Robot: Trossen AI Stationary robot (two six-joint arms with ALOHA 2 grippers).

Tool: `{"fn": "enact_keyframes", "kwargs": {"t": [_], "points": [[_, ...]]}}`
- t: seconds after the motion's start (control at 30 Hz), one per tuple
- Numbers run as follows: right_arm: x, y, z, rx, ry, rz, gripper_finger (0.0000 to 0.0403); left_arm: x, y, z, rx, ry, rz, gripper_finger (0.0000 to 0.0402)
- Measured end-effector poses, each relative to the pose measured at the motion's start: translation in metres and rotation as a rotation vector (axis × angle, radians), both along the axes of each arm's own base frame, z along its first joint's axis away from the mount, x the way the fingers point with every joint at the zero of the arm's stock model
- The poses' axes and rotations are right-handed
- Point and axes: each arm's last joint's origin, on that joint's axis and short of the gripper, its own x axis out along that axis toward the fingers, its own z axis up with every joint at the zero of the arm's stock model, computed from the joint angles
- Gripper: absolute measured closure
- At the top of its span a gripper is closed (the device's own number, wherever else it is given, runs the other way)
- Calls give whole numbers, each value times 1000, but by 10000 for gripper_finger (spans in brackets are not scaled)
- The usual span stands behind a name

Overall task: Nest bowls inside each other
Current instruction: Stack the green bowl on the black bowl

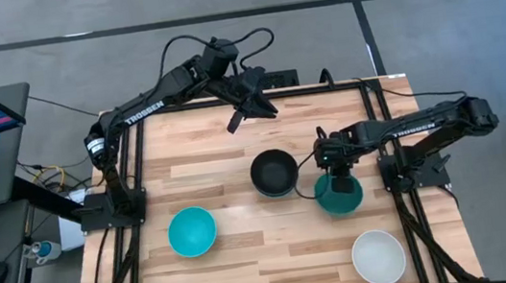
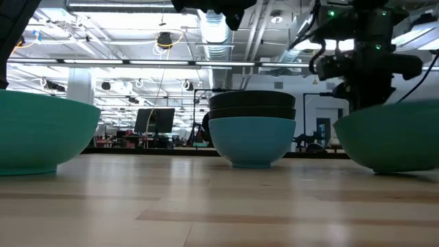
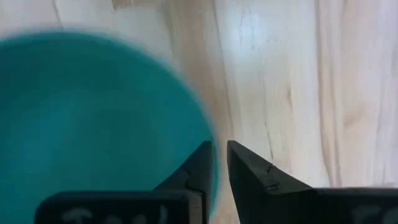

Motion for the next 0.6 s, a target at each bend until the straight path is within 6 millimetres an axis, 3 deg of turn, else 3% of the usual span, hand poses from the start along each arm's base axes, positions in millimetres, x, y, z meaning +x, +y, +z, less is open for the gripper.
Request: {"fn": "enact_keyframes", "kwargs": {"t": [0.33, 0.6], "points": [[1, -4, 2, 140, -8, 10, 330, -2, 4, 0, -1, 1, 12, 344], [0, -6, 2, 116, 2, 9, 330, -2, 4, 0, 1, -2, 12, 344]]}}
